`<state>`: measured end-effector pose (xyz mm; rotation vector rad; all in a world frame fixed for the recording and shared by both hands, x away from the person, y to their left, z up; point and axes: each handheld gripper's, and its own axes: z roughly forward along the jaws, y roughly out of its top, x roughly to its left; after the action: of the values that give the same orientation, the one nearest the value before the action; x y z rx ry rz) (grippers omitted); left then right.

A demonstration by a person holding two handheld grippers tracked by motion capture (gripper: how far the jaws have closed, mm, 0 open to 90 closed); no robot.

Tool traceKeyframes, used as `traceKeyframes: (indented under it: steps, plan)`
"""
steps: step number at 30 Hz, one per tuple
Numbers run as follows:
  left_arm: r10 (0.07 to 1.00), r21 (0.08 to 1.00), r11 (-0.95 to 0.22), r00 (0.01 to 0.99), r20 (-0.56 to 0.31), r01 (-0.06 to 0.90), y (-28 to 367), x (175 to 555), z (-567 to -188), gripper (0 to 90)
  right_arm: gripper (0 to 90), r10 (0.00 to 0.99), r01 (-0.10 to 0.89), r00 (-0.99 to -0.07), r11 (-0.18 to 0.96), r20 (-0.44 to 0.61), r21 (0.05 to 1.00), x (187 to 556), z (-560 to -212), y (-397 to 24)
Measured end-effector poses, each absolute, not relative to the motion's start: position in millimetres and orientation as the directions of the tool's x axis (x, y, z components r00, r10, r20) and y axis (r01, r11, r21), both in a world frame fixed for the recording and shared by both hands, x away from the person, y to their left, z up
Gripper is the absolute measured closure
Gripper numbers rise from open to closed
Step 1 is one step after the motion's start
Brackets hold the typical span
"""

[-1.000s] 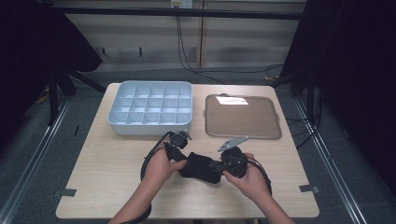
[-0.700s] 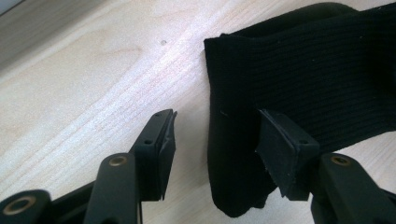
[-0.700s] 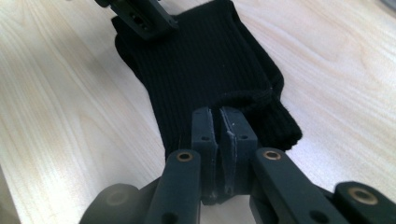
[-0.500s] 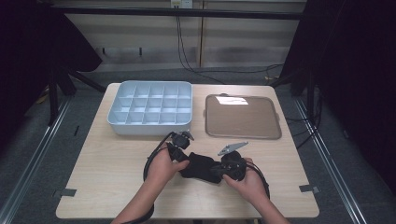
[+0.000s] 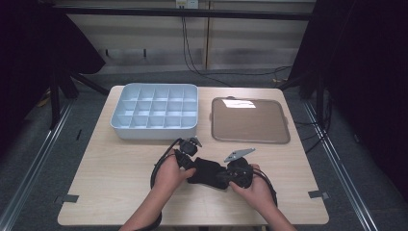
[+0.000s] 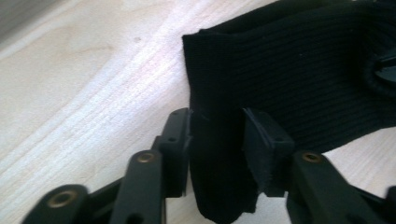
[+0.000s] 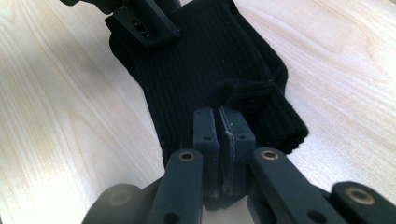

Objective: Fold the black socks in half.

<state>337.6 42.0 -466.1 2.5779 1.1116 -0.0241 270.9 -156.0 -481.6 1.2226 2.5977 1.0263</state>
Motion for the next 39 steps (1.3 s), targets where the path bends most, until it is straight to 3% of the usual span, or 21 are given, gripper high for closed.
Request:
traceKeyframes:
  steps: [2, 6, 9, 16, 39]
  plan:
    - [0.697, 0.293, -0.648, 0.703, -0.144, 0.703, 41.2, 337.5, -466.0, 65.2, 86.0, 0.718, 0.656, -0.669, 0.448, 0.193, 0.607, 270.5, -481.5, -156.0]
    - [0.686, 0.279, -0.665, 0.715, -0.138, 0.692, 36.4, 335.8, -464.6, 78.1, 85.9, 0.713, 0.654, -0.674, 0.452, 0.194, 0.607, 270.9, -481.4, -155.8]
    - [0.678, 0.271, -0.679, 0.724, -0.124, 0.682, 34.2, 335.5, -463.4, 81.1, 85.9, 0.714, 0.654, -0.673, 0.452, 0.194, 0.606, 270.9, -481.3, -155.8]
    - [0.687, 0.275, -0.651, 0.703, -0.184, 0.708, 41.7, 337.0, -461.7, 82.9, 85.6, 0.715, 0.659, -0.669, 0.448, 0.2, 0.604, 271.2, -480.6, -155.7]
    - [0.676, 0.255, -0.666, 0.712, -0.189, 0.701, 52.1, 336.0, -444.2, 83.3, 84.1, 0.707, 0.652, -0.681, 0.466, 0.191, 0.598, 271.8, -474.6, -147.5]
